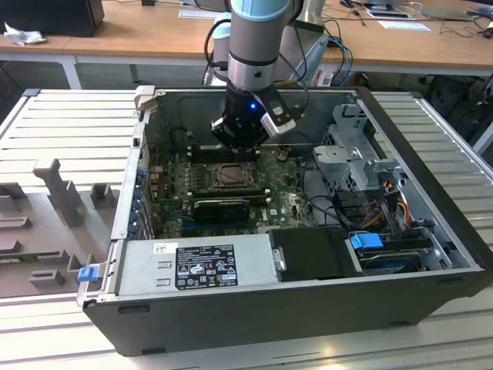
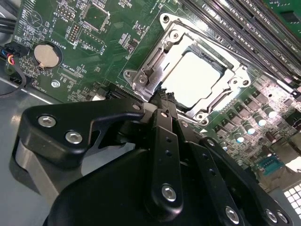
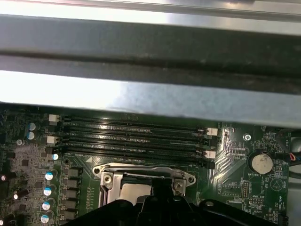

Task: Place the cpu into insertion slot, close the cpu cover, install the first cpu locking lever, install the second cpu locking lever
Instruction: 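Install the second cpu locking lever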

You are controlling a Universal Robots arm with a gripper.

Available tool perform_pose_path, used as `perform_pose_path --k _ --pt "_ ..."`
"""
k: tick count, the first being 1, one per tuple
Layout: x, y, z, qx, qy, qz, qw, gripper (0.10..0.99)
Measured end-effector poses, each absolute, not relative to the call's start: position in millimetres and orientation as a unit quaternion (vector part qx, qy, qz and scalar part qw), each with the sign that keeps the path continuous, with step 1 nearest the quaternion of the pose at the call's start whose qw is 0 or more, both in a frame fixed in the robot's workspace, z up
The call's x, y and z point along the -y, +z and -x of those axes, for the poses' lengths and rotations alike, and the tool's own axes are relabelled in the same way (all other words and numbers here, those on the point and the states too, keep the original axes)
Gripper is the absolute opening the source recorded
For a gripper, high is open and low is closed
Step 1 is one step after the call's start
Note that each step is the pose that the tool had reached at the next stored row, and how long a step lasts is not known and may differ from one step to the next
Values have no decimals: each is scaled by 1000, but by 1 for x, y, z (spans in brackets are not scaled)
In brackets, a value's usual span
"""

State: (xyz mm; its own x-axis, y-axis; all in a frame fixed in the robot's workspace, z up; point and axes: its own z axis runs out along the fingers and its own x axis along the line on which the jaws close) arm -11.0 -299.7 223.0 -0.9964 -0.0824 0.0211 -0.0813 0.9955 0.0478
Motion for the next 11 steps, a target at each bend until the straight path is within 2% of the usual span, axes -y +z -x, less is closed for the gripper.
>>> perform_pose_path --k 11 --pt "305 236 11 999 -23 -41 12 106"
